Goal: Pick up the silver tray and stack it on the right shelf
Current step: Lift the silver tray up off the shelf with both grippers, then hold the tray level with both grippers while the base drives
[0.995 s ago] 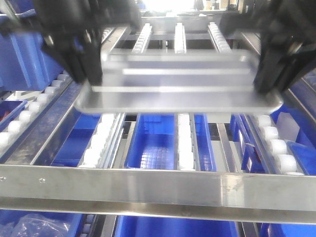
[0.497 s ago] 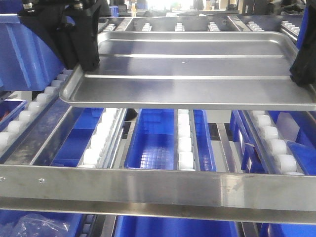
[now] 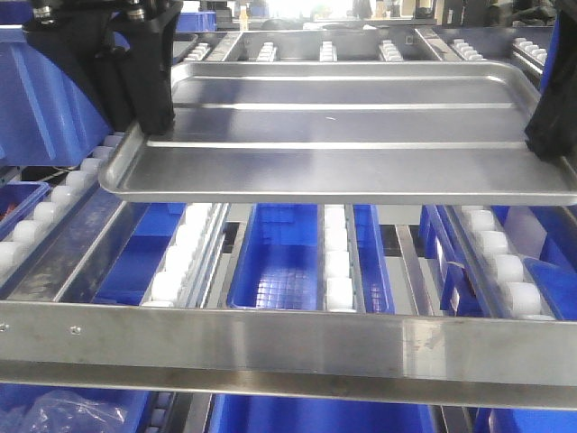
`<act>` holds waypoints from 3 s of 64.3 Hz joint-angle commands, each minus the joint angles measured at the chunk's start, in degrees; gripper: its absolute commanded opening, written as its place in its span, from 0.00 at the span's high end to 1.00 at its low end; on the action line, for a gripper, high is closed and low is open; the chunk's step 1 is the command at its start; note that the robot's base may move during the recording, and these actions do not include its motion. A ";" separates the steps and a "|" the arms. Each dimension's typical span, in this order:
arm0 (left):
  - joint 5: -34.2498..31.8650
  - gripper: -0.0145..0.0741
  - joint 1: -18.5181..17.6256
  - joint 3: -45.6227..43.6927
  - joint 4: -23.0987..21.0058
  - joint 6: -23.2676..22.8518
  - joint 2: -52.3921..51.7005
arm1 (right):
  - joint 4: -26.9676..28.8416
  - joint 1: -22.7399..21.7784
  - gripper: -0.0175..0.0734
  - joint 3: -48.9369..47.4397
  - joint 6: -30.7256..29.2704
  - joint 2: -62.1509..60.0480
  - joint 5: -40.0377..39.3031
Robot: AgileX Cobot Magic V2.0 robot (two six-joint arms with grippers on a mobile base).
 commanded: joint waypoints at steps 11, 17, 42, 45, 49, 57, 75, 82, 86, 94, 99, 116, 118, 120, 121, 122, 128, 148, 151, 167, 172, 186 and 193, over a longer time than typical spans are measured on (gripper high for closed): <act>-0.84 0.95 -0.86 -1.80 1.04 0.85 -2.38 | -1.19 0.26 0.75 -1.47 -1.65 -1.55 -2.76; -0.84 0.95 -0.86 -1.80 1.04 0.85 -2.38 | -1.19 0.26 0.75 -1.47 -1.65 -1.55 -2.76; -0.84 0.95 -0.86 -1.80 1.04 0.85 -2.38 | -1.19 0.26 0.75 -1.47 -1.65 -1.55 -2.76; -0.84 0.95 -0.86 -1.80 1.04 0.85 -2.38 | -1.19 0.26 0.75 -1.47 -1.65 -1.55 -2.76; -0.84 0.95 -0.86 -1.80 1.04 0.85 -2.38 | -1.19 0.26 0.75 -1.47 -1.65 -1.55 -2.76; -0.84 0.95 -0.86 -1.80 1.04 0.85 -2.38 | -1.19 0.26 0.75 -1.47 -1.65 -1.55 -2.76; -0.84 0.95 -0.86 -1.80 1.04 0.85 -2.38 | -1.19 0.26 0.75 -1.47 -1.65 -1.55 -2.76; -0.84 0.95 -0.86 -1.80 1.04 0.85 -2.38 | -1.19 0.26 0.75 -1.47 -1.65 -1.55 -2.76; -0.84 0.95 -0.86 -1.80 1.04 0.85 -2.38 | -1.19 0.26 0.75 -1.47 -1.65 -1.55 -2.76; -0.84 0.95 -0.86 -1.80 1.04 0.85 -2.38 | -1.19 0.26 0.75 -1.47 -1.65 -1.55 -2.76; -0.84 0.95 -0.86 -1.80 1.04 0.85 -2.38 | -1.19 0.26 0.75 -1.47 -1.65 -1.55 -2.76; -0.84 0.95 -0.86 -1.80 0.91 0.85 -2.38 | -1.19 0.26 0.75 -1.47 -1.65 -1.55 -2.76; -0.84 0.95 -0.86 -1.80 0.91 0.85 -2.38 | -1.19 0.26 0.75 -1.47 -1.65 -1.55 -2.76; -0.84 0.95 -0.86 -1.80 0.91 0.85 -2.38 | -1.19 0.26 0.75 -1.47 -1.65 -1.55 -2.76; -0.84 0.95 -0.86 -1.80 0.91 0.85 -2.38 | -1.19 0.26 0.75 -1.47 -1.65 -1.55 -2.76; -0.84 0.95 -0.86 -1.80 0.91 0.85 -2.38 | -1.19 0.26 0.75 -1.47 -1.65 -1.55 -2.76; -0.84 0.95 -0.86 -1.80 0.91 0.85 -2.38 | -1.19 0.26 0.75 -1.47 -1.65 -1.55 -2.76; -0.84 0.95 -0.86 -1.80 0.91 0.85 -2.38 | -1.19 0.26 0.75 -1.47 -1.65 -1.55 -2.76; -0.84 0.95 -0.86 -1.80 0.91 0.85 -2.38 | -1.19 0.26 0.75 -1.47 -1.65 -1.55 -2.76; -0.84 0.95 -0.86 -1.80 0.91 0.85 -2.38 | -1.19 0.26 0.75 -1.47 -1.65 -1.55 -2.76; -0.84 0.95 -0.86 -1.80 0.91 0.85 -2.38 | -1.19 0.26 0.75 -1.47 -1.65 -1.55 -2.76; -0.84 0.95 -0.86 -1.80 0.91 0.85 -2.38 | -1.19 0.26 0.75 -1.47 -1.65 -1.55 -2.76; -0.84 0.95 -0.86 -1.80 0.91 0.85 -2.38 | -1.19 0.26 0.75 -1.47 -1.65 -1.55 -2.76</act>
